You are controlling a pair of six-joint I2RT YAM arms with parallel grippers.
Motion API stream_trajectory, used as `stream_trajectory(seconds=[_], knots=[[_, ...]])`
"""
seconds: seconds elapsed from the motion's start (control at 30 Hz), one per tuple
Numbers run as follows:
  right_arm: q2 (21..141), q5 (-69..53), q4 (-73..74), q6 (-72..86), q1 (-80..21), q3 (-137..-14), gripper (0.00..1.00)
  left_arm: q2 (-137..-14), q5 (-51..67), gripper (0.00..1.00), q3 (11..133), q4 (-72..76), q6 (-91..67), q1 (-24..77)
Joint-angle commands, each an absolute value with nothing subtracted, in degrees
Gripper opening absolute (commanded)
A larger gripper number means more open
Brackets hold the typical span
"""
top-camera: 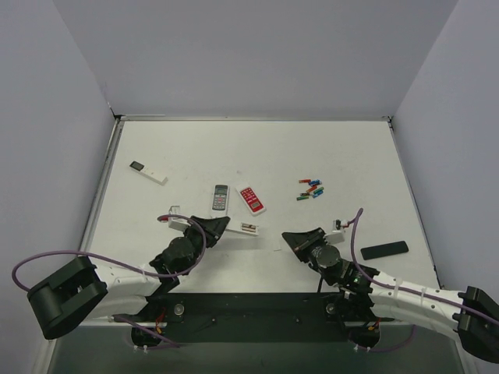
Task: Load the batteries into the remote control
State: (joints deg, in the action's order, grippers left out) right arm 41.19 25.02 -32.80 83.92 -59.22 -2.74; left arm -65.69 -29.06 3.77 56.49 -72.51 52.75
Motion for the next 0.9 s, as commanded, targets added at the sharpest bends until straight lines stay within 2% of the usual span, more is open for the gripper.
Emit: stream_trajectory(seconds=[0.0, 0.17, 0.3, 0.33, 0.43, 0.53, 0.87], knots=[[35.61, 25.84, -17.90, 77.04, -57.14, -2.88, 0.02, -60.39, -26.12, 0.00, 3.95, 49.25, -68.39, 50.54], [34.27, 17.16, -1.96, 60.41, -48.54, -15.17, 0.28, -49.15, -19.44, 0.00, 4.66, 36.85, -62.77, 44.24], [38.57, 12.40, 11.04, 47.14, -42.20, -25.01, 0.47, -42.73, -7.60, 0.00, 4.66, 29.91, -59.86, 36.86], [39.63, 11.96, 12.29, 44.50, -40.80, -26.88, 0.55, -40.97, -5.38, 0.00, 5.01, 28.93, -59.24, 35.09], [45.95, 8.36, 17.39, 36.05, -36.06, -34.26, 0.63, -40.43, 4.89, 0.00, 7.82, 24.88, -56.34, 27.79], [52.63, 4.05, 20.47, 29.81, -32.35, -40.31, 0.65, -44.19, 17.81, 0.00, 11.50, 24.52, -55.20, 20.77], [77.84, 0.70, 23.73, 15.31, -28.04, -58.34, 0.65, -54.05, 35.32, 0.00, 27.94, 15.65, -46.68, 18.46]])
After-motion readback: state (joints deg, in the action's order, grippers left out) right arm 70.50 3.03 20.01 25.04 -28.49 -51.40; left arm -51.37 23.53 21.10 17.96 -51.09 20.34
